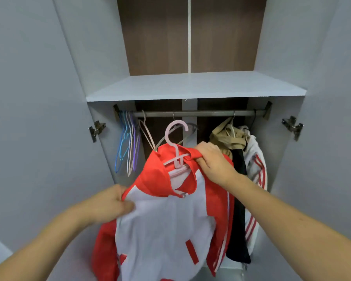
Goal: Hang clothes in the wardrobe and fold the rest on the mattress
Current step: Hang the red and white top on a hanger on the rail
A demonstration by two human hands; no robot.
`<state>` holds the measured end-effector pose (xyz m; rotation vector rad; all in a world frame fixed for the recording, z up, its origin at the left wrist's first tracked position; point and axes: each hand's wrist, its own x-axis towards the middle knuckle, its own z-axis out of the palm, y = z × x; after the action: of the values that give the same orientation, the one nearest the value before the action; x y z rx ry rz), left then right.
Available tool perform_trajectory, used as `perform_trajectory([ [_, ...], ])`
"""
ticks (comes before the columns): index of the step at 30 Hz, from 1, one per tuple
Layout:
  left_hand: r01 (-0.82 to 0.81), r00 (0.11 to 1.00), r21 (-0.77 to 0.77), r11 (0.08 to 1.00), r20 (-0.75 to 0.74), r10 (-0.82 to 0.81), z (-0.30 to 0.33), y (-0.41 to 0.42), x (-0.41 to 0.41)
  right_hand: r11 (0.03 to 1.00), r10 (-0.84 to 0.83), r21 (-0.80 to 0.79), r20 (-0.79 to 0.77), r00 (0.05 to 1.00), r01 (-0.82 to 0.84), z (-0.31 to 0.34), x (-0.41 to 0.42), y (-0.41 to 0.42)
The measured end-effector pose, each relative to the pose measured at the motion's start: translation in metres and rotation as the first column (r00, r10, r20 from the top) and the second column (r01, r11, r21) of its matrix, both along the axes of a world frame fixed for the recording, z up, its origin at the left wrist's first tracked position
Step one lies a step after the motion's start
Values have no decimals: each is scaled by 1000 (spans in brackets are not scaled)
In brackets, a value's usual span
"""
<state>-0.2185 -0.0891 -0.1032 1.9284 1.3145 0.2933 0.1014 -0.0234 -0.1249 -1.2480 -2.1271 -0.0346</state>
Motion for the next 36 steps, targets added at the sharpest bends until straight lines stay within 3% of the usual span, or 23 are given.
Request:
perform_trajectory([
  [4, -215, 956, 133, 968, 232, 180, -20, 25, 20, 987, -135, -96, -90, 987, 127, -9, -19, 36],
  [6, -273, 928, 185, 944, 308, 209, -32, 39, 42, 924, -298, -272, -74, 952, 268, -17, -25, 58],
  [8, -297, 910, 180, 938, 349, 221, -48, 48, 73, 791, -460, -515, -142, 877, 331, -19, -29, 78],
  [11, -380, 844, 78, 922, 437, 311, -72, 70, 119, 655, -512, -755, -475, 715, -33, -15, -17, 103],
  [14, -439, 802, 65, 896, 477, 358, -83, 106, 162, 644, -466, -743, -570, 676, -182, 0, 13, 130],
  [20, -517, 743, 103, 850, 548, 385, -88, 171, 259, 750, -458, -643, -676, 577, -157, 28, 73, 178],
  [25, -578, 701, 145, 803, 591, 398, -90, 220, 327, 829, -357, -545, -687, 633, -124, 38, 111, 207],
  [31, -539, 733, 125, 833, 556, 391, -117, 262, 383, 823, -391, -568, -598, 699, -26, 29, 148, 231],
  [36, -390, 846, 33, 920, 408, 344, -147, 292, 402, 788, -502, -613, -580, 642, 63, 8, 164, 241],
])
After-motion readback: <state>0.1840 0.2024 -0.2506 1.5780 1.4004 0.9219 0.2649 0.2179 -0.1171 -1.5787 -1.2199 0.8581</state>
